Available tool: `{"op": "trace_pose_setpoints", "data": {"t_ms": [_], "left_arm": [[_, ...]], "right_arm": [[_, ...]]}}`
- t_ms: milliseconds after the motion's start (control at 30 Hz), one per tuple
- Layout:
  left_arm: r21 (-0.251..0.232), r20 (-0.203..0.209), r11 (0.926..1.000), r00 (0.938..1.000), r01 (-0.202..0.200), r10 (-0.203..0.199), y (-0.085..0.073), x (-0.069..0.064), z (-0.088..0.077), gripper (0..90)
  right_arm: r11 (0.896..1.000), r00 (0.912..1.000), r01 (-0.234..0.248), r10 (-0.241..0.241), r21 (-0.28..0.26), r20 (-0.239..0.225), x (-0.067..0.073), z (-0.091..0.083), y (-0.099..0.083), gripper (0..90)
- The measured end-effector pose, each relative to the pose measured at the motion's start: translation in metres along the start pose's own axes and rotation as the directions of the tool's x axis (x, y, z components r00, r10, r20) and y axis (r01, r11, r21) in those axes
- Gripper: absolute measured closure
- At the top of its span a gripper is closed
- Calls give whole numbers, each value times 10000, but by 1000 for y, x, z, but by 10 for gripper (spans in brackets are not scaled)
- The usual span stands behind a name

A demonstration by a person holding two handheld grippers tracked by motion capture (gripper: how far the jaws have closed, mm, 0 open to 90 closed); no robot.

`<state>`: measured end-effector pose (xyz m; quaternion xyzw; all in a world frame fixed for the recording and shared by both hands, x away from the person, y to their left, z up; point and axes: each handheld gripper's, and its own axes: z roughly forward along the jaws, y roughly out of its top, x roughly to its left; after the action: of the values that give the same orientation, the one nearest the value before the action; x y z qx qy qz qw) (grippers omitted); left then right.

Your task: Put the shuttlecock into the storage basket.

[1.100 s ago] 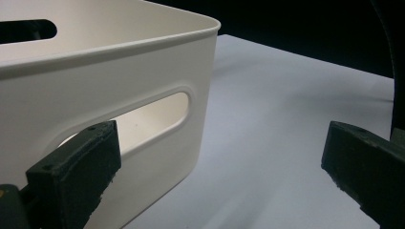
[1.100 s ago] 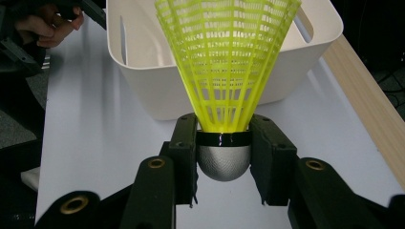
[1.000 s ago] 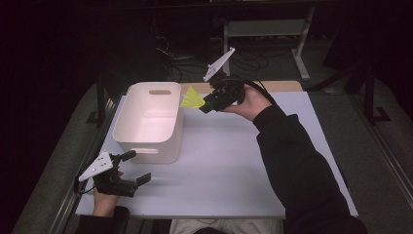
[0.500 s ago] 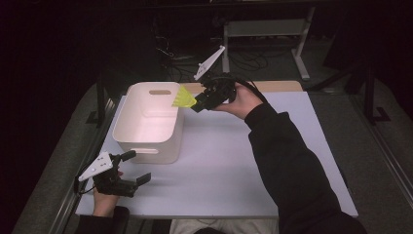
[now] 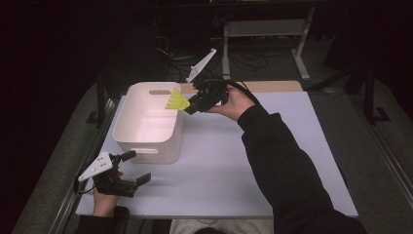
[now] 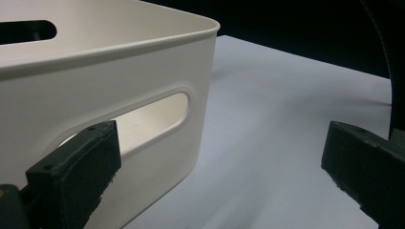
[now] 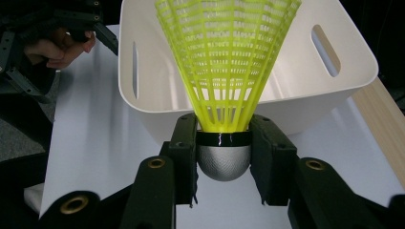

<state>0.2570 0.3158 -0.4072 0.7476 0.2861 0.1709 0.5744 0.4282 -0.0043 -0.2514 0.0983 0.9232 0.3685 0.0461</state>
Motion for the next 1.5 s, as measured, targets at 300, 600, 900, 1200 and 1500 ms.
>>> {"op": "trace_pose_setpoints", "data": {"t_ms": [300, 600, 900, 1200, 1500], "left_arm": [[-9, 15, 10000, 10000, -4, 4, 0, 0, 0, 0], [-27, 44, 10000, 10000, 8, -8, 0, 0, 0, 0], [-27, 55, 10000, 10000, 7, -6, 0, 0, 0, 0], [-17, 49, 10000, 10000, 3, -3, 0, 0, 0, 0], [-19, 47, 10000, 10000, 15, -15, 0, 0, -1, 0]], "right_arm": [[9999, 9998, 58, -55, 128, -203, -1, 13, 5, 630], [9996, 9993, 203, -197, 180, -324, 3, 22, 15, 630], [9990, 9980, 394, -383, 198, -495, 7, 31, 24, 630], [9984, 9964, 526, -512, 197, -673, 11, 41, 32, 630], [9976, 9937, 661, -637, 226, -924, 15, 55, 36, 630]]}}
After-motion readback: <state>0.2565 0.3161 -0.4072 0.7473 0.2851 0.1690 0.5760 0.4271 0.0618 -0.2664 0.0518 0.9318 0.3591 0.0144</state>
